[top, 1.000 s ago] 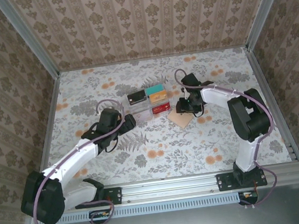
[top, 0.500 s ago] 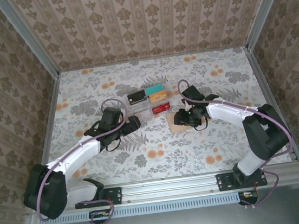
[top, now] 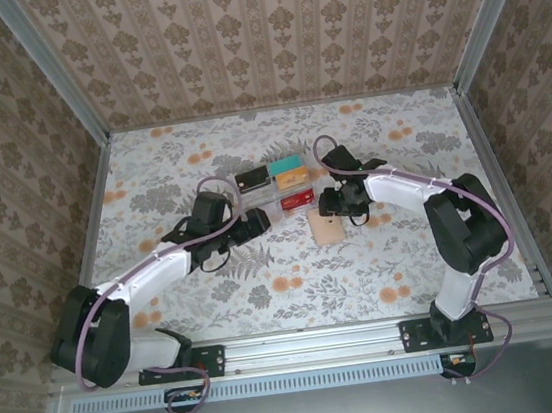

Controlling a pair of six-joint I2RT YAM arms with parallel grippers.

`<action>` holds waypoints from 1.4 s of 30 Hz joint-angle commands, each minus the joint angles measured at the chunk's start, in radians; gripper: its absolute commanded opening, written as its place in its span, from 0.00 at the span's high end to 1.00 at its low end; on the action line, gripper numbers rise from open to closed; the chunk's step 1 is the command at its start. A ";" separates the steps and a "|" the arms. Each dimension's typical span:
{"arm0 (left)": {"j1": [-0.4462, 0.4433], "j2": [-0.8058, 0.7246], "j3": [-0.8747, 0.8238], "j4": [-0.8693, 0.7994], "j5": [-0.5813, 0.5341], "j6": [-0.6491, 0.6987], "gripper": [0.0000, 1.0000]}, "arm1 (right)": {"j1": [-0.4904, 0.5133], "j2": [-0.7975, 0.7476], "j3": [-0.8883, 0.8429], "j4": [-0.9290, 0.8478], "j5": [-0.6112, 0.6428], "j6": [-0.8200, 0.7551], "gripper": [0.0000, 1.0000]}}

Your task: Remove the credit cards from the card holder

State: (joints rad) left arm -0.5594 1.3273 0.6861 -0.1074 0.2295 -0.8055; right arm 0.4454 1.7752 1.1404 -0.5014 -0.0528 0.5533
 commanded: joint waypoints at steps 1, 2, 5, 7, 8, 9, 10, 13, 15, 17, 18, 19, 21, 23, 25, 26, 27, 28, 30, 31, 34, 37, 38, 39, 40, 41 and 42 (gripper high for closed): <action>0.000 0.016 0.026 0.039 0.047 -0.035 0.02 | 0.019 0.046 0.021 -0.014 -0.036 -0.026 0.49; -0.003 0.021 0.020 0.048 0.053 -0.042 0.03 | 0.025 0.054 0.022 -0.014 -0.052 -0.027 0.50; -0.012 0.026 0.005 0.073 0.072 -0.060 0.07 | 0.053 0.065 0.021 -0.017 -0.087 -0.021 0.53; -0.019 0.026 -0.007 0.078 0.084 -0.072 0.09 | 0.080 0.061 0.014 -0.007 -0.113 -0.010 0.54; -0.024 0.024 -0.016 0.077 0.093 -0.076 0.10 | 0.098 0.055 0.010 0.000 -0.120 0.005 0.55; -0.028 0.024 -0.024 0.072 0.103 -0.077 0.11 | 0.115 0.049 0.005 0.014 -0.130 0.016 0.55; -0.030 0.023 -0.032 0.063 0.117 -0.078 0.13 | 0.140 0.048 0.002 0.033 -0.141 0.028 0.55; -0.034 0.027 -0.044 0.037 0.154 -0.076 0.19 | 0.206 0.069 0.028 0.051 -0.156 0.056 0.56; -0.043 0.030 -0.055 0.046 0.168 -0.093 0.23 | 0.231 0.085 0.039 0.074 -0.170 0.077 0.56; -0.063 0.032 -0.065 0.062 0.164 -0.124 0.26 | 0.240 0.092 0.033 0.103 -0.188 0.105 0.56; -0.072 0.033 -0.070 0.066 0.158 -0.137 0.26 | 0.240 0.088 0.029 0.109 -0.191 0.112 0.56; -0.083 0.036 -0.072 0.066 0.152 -0.152 0.27 | 0.240 0.082 0.022 0.108 -0.181 0.115 0.55; -0.102 0.047 -0.079 0.082 0.144 -0.180 0.31 | 0.238 0.055 0.008 0.096 -0.148 0.111 0.54; -0.119 0.065 -0.084 0.092 0.145 -0.204 0.34 | 0.234 0.020 -0.011 0.088 -0.141 0.103 0.53; -0.132 0.079 -0.088 0.102 0.148 -0.225 0.37 | 0.233 -0.005 -0.030 0.085 -0.163 0.098 0.54; -0.137 0.083 -0.092 0.105 0.148 -0.236 0.39 | 0.232 -0.015 -0.040 0.083 -0.177 0.098 0.55; -0.137 0.086 -0.096 0.107 0.149 -0.244 0.41 | 0.234 -0.021 -0.050 0.085 -0.189 0.103 0.57; -0.138 0.089 -0.100 0.109 0.154 -0.252 0.44 | 0.234 -0.027 -0.063 0.085 -0.196 0.110 0.58; -0.138 0.086 -0.100 0.091 0.154 -0.259 0.48 | 0.234 -0.042 -0.088 0.086 -0.205 0.117 0.62; -0.138 0.085 -0.100 0.084 0.153 -0.259 0.49 | 0.234 -0.047 -0.098 0.088 -0.205 0.118 0.63; -0.132 0.102 -0.091 0.080 0.162 -0.250 0.53 | 0.233 -0.040 -0.101 0.086 -0.216 0.112 0.65; -0.131 0.132 -0.083 0.083 0.169 -0.251 0.54 | 0.234 -0.011 -0.096 0.098 -0.240 0.103 0.67; -0.131 0.139 -0.080 0.079 0.164 -0.250 0.55 | 0.234 -0.002 -0.092 0.095 -0.238 0.100 0.68; -0.129 0.144 -0.079 0.075 0.160 -0.250 0.55 | 0.234 0.005 -0.088 0.092 -0.231 0.099 0.68; -0.128 0.145 -0.079 0.077 0.160 -0.249 0.55 | 0.233 0.011 -0.084 0.090 -0.227 0.096 0.68; -0.126 0.149 -0.079 0.077 0.161 -0.248 0.55 | 0.234 0.017 -0.082 0.090 -0.225 0.096 0.69; -0.123 0.151 -0.077 0.077 0.164 -0.247 0.55 | 0.233 0.022 -0.079 0.090 -0.223 0.095 0.69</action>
State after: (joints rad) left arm -0.6918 1.4731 0.5957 -0.0216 0.3794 -1.0443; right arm 0.6807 1.7672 1.0477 -0.3996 -0.2642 0.6579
